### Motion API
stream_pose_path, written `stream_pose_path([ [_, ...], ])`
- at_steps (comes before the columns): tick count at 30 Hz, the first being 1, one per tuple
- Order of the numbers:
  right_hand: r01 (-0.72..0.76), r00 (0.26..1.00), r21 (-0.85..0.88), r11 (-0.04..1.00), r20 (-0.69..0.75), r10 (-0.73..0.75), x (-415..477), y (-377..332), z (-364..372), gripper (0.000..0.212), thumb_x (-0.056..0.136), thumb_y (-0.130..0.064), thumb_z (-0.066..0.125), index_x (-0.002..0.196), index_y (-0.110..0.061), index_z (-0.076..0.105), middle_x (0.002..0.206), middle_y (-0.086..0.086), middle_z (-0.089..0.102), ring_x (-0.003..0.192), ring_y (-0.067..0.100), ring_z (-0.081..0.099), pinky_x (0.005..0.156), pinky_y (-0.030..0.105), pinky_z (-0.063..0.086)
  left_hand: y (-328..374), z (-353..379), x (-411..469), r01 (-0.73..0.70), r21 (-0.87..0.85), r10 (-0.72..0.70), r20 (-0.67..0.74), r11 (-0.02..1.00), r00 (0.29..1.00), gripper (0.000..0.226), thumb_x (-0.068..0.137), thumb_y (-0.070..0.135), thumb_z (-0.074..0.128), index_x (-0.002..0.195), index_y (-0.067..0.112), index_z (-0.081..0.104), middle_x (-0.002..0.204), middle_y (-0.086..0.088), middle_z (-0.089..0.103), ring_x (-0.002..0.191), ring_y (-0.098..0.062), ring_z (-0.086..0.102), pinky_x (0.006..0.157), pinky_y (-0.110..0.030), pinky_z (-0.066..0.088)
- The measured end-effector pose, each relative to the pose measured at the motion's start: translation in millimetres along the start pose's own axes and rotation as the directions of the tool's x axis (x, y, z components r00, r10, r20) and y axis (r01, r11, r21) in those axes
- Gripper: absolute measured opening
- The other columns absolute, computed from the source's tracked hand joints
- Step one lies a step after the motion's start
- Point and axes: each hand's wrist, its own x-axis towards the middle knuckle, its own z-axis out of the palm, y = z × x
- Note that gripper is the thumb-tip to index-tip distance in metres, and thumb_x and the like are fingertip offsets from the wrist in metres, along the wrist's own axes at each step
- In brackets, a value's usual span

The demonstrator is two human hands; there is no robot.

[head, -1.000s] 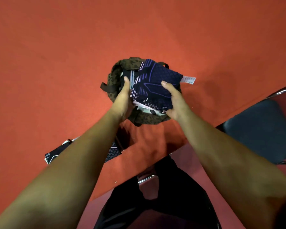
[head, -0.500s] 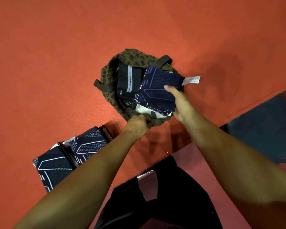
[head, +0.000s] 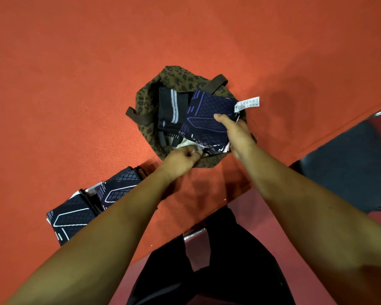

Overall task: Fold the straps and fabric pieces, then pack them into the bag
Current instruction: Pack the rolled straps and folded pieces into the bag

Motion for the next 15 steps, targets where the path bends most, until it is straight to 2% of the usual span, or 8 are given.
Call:
stream_pose_path([
  [1, -0.004, 1.000, -0.009, 1.000, 0.010, 0.004, -1, -1, 0, 0.057, 0.064, -0.038, 0.083, 0.113, -0.014, 0.069, 0.104, 0.005, 0.076, 0.095, 0.024, 0.073, 0.090, 0.047, 0.057, 1, 0, -1, -0.001, -0.094, 0.004, 0.028, 0.996, 1.000, 0.016, 0.096, 0.022, 0.061, 0.083, 0.016, 0.053, 0.074, 0.006, 0.061, 0.063, -0.004, 0.057, 0.060, -0.013, 0.045],
  [2, -0.005, 1.000, -0.020, 1.000, 0.021, 0.005, -2, -2, 1, 0.051, 0.068, -0.034, 0.082, 0.112, -0.014, 0.069, 0.103, 0.006, 0.076, 0.094, 0.025, 0.073, 0.090, 0.047, 0.058, 1, -1, -3, -0.004, -0.158, 0.017, 0.082, 0.987, 0.996, 0.013, 0.094, 0.010, 0.063, 0.087, 0.014, 0.053, 0.076, 0.006, 0.061, 0.063, 0.000, 0.056, 0.060, -0.010, 0.043],
  [4, 0.002, 0.999, -0.039, 0.999, 0.042, 0.000, -5, -3, 2, 0.039, 0.075, -0.025, 0.079, 0.111, -0.012, 0.069, 0.102, 0.007, 0.076, 0.093, 0.024, 0.074, 0.089, 0.046, 0.058, -2, -4, -6, -0.013, -0.180, 0.051, 0.207, 0.984, 0.977, 0.016, 0.092, -0.003, 0.061, 0.100, 0.010, 0.057, 0.092, -0.002, 0.066, 0.080, -0.004, 0.060, 0.073, -0.010, 0.047],
  [6, 0.016, 0.998, -0.058, 0.998, 0.062, -0.012, -6, -3, 1, 0.049, 0.073, -0.022, 0.081, 0.117, -0.011, 0.064, 0.106, 0.008, 0.075, 0.095, 0.024, 0.073, 0.089, 0.045, 0.058, -4, -7, -9, -0.062, -0.081, 0.082, 0.275, 0.995, 0.958, 0.023, 0.093, -0.004, 0.058, 0.112, 0.007, 0.062, 0.105, -0.004, 0.066, 0.094, -0.008, 0.060, 0.080, -0.004, 0.045],
  [8, -0.004, 0.995, -0.038, 0.999, 0.102, 0.007, -6, -1, -2, 0.058, 0.073, -0.017, 0.080, 0.125, -0.014, 0.056, 0.111, 0.007, 0.073, 0.098, 0.023, 0.073, 0.085, 0.042, 0.059, -3, -9, -12, -0.152, 0.074, 0.122, 0.310, 0.986, 0.943, 0.025, 0.094, 0.003, 0.059, 0.118, 0.008, 0.067, 0.112, 0.004, 0.063, 0.103, -0.004, 0.057, 0.083, 0.005, 0.036],
  [10, -0.067, 0.983, 0.011, 0.998, 0.170, 0.064, -9, -1, -4, 0.049, 0.081, -0.010, 0.074, 0.126, -0.016, 0.054, 0.113, 0.008, 0.072, 0.098, 0.023, 0.072, 0.078, 0.038, 0.060, -4, -9, -15, -0.210, 0.168, 0.141, 0.349, 0.963, 0.926, 0.027, 0.095, 0.011, 0.062, 0.121, 0.011, 0.069, 0.118, 0.008, 0.062, 0.108, 0.000, 0.053, 0.084, 0.009, 0.028],
  [12, -0.091, 0.976, 0.003, 0.996, 0.201, 0.089, -8, 0, -4, 0.044, 0.085, -0.010, 0.071, 0.126, -0.017, 0.056, 0.114, 0.007, 0.072, 0.099, 0.023, 0.072, 0.078, 0.037, 0.060, -8, -4, -16, -0.218, 0.201, 0.139, 0.347, 0.955, 0.927, 0.029, 0.093, 0.011, 0.064, 0.122, 0.013, 0.069, 0.126, 0.005, 0.062, 0.113, -0.002, 0.053, 0.082, 0.011, 0.026],
  [15, 0.024, 0.993, -0.026, 0.999, 0.118, -0.021, -3, 4, -5, 0.042, 0.085, -0.015, 0.073, 0.124, -0.019, 0.057, 0.118, 0.006, 0.071, 0.105, 0.024, 0.070, 0.088, 0.043, 0.058, -13, -2, -18, -0.227, 0.238, 0.144, 0.322, 0.944, 0.936, 0.038, 0.090, 0.000, 0.061, 0.123, 0.016, 0.068, 0.133, 0.005, 0.060, 0.122, -0.006, 0.053, 0.088, 0.005, 0.028],
])
